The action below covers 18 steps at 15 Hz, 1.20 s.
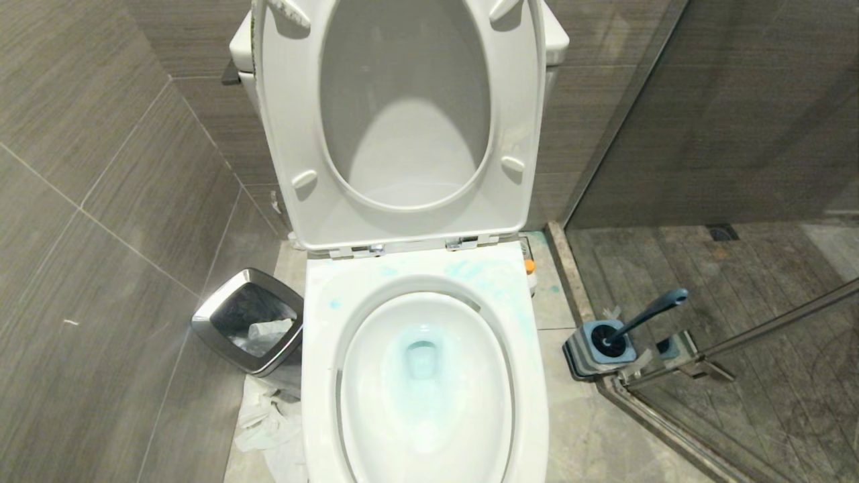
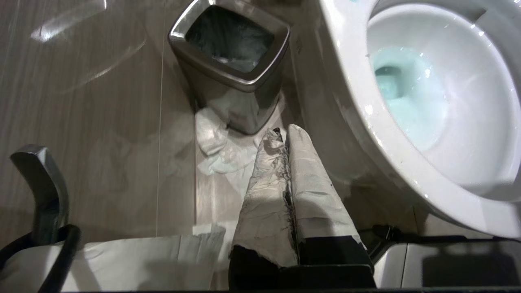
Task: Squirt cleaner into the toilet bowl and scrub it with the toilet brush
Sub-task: Flush the toilet
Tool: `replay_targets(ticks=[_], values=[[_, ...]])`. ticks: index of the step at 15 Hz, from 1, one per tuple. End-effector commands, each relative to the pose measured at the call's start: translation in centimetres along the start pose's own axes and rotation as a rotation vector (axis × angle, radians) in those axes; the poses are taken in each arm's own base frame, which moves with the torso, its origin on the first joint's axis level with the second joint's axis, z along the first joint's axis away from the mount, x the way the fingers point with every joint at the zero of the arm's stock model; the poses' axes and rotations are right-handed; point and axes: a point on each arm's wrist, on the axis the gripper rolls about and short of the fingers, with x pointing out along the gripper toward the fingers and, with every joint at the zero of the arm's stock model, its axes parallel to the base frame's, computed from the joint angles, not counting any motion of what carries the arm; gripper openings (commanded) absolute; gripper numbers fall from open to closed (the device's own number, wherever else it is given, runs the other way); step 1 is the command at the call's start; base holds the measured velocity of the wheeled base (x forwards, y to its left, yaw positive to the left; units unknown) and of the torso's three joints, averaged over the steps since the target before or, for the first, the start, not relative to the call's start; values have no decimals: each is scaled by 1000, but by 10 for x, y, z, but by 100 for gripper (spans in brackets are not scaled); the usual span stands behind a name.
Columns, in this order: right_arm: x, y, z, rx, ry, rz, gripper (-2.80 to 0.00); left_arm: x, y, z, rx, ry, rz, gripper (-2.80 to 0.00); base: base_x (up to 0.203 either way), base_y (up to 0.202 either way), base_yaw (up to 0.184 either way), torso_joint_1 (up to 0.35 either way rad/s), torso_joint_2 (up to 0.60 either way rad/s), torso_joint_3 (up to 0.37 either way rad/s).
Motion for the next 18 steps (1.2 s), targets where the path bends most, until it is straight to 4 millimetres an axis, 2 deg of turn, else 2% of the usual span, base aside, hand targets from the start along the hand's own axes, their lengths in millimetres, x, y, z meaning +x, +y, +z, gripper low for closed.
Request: replay_targets(ticks=[1, 6, 9, 12, 18], values=[[0, 0, 0, 0, 1, 1, -280, -15, 1, 62, 23, -67, -2, -280, 0, 0, 0, 0, 0, 0], [0, 0, 0, 0, 0, 0, -280, 11, 4, 146, 38, -18, -87, -280, 0, 0, 0, 0, 0, 0], [0, 0, 0, 0, 1, 1, -280, 16, 3, 182, 18, -65, -167, -280, 0, 0, 0, 0, 0, 0], [0, 0, 0, 0, 1, 0, -280, 15, 1, 201, 17, -105, -260, -280, 0, 0, 0, 0, 0, 0], [0, 0, 0, 0, 1, 1, -280, 15, 1, 225, 30, -157, -265, -280, 0, 0, 0, 0, 0, 0]])
